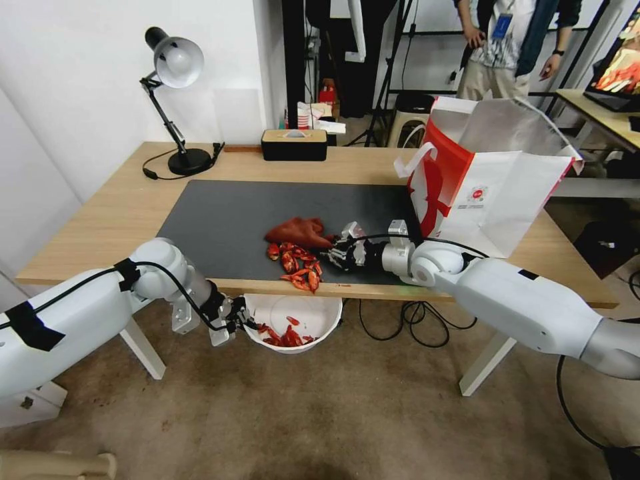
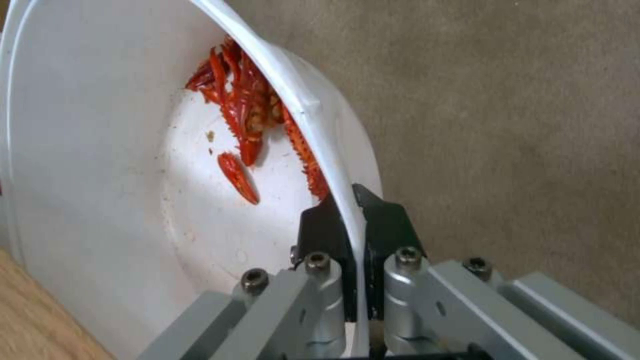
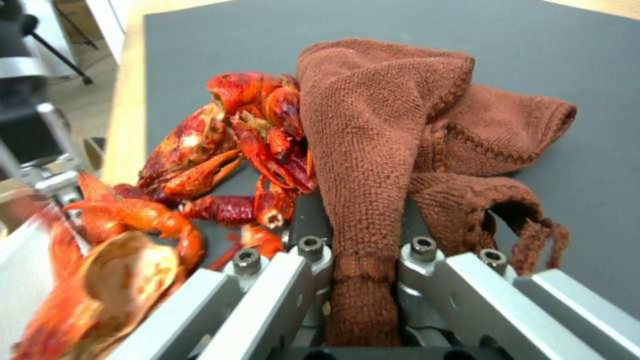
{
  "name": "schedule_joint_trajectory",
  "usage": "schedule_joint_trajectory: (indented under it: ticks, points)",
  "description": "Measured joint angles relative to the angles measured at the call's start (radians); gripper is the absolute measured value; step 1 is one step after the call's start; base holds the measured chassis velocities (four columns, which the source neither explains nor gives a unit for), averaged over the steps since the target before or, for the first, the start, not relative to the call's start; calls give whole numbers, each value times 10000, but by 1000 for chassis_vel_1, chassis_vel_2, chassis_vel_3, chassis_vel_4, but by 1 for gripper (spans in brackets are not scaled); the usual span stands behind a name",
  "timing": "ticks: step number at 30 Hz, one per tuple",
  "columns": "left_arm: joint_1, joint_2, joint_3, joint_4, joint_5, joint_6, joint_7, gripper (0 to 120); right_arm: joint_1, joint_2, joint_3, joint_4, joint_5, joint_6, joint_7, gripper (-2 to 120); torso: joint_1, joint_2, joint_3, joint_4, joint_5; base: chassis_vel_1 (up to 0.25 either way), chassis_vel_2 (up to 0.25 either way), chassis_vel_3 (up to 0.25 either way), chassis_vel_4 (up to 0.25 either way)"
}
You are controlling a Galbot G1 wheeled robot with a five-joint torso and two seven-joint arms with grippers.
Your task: Sweep shrimp from table into container with towel, then put container into takeout bag.
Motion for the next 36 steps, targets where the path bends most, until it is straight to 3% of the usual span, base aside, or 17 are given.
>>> schedule_joint_trajectory:
  ticks: [36]
  points:
    - [-234,6,127,128,-84,39,63,0,-1783,-1723,310,2932,-289,152,-141,4,1,2,0,-1,-2,0,0,0,0]
